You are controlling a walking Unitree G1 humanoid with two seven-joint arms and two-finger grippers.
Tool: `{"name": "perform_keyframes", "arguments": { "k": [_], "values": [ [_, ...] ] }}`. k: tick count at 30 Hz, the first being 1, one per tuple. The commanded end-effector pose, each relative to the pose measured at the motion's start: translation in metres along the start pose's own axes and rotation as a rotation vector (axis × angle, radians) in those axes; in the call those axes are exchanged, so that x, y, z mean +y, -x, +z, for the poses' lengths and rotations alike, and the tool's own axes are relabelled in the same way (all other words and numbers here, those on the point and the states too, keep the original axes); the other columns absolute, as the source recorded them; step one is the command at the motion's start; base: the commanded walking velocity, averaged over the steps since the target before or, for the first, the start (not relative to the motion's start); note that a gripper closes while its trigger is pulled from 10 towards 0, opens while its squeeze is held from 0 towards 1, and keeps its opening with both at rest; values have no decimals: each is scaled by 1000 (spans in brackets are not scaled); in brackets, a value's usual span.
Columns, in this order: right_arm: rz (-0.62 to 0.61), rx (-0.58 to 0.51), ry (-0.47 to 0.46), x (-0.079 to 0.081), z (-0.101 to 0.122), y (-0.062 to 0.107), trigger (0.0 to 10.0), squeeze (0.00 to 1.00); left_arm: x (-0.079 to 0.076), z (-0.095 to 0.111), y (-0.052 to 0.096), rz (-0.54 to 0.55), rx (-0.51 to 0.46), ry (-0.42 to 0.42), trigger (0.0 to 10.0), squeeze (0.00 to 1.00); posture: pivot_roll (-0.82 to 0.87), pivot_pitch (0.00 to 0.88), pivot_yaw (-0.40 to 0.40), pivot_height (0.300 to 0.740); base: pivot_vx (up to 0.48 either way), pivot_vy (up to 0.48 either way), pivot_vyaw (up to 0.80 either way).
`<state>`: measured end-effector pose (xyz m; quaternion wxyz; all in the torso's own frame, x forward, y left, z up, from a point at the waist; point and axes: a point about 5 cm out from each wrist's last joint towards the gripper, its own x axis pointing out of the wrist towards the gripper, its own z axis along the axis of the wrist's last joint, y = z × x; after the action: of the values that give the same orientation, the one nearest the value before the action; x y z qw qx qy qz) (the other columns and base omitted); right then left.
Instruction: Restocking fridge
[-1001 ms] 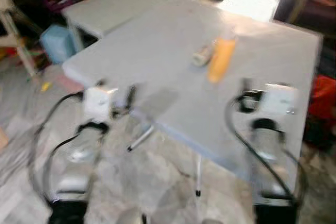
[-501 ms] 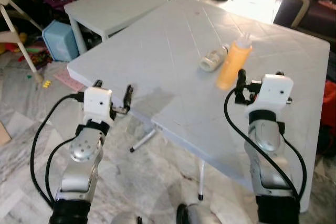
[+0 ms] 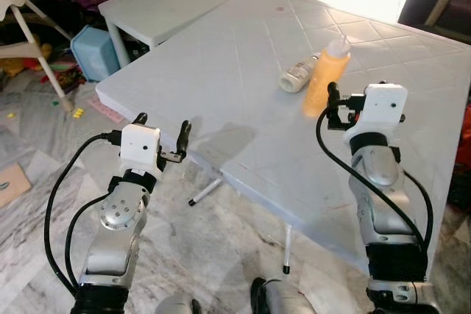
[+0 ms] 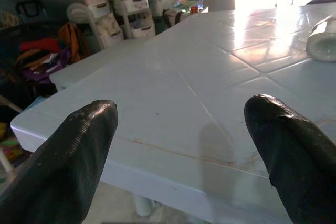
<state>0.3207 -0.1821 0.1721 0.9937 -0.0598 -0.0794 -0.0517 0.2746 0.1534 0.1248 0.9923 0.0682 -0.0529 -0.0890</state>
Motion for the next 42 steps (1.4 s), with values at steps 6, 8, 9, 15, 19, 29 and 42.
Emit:
{"name": "perform_keyframes", "arguments": {
  "k": [6,8,9,15,19,29,42],
  "values": [
    [82,-7,9,5,4,-14,10000,0,3,4,1,-7,4,-29,10000,0,-2,141,32,740,0,0,0],
    [99,-13,14,6,7,-17,10000,0,3,4,1,-8,5,-32,10000,0,-2,143,33,740,0,0,0],
    [100,-18,18,6,8,-19,10000,0,3,4,1,-9,8,-35,10000,0,-1,144,34,740,0,0,0],
    [103,-37,38,1,15,-29,10000,0,4,4,2,-8,14,-42,10000,0,1,147,34,740,0,0,0],
    [107,-47,52,-2,17,-34,10000,0,4,4,2,-10,16,-42,10000,0,2,150,35,740,0,0,0],
    [175,-65,35,-1,27,-53,2941,0,5,3,3,-19,26,-49,10000,0,16,157,37,740,0,0,0],
    [158,-60,83,-3,26,-55,980,0,1,4,2,-30,29,-42,10000,0,7,154,40,740,0,0,0]
  ]
}}
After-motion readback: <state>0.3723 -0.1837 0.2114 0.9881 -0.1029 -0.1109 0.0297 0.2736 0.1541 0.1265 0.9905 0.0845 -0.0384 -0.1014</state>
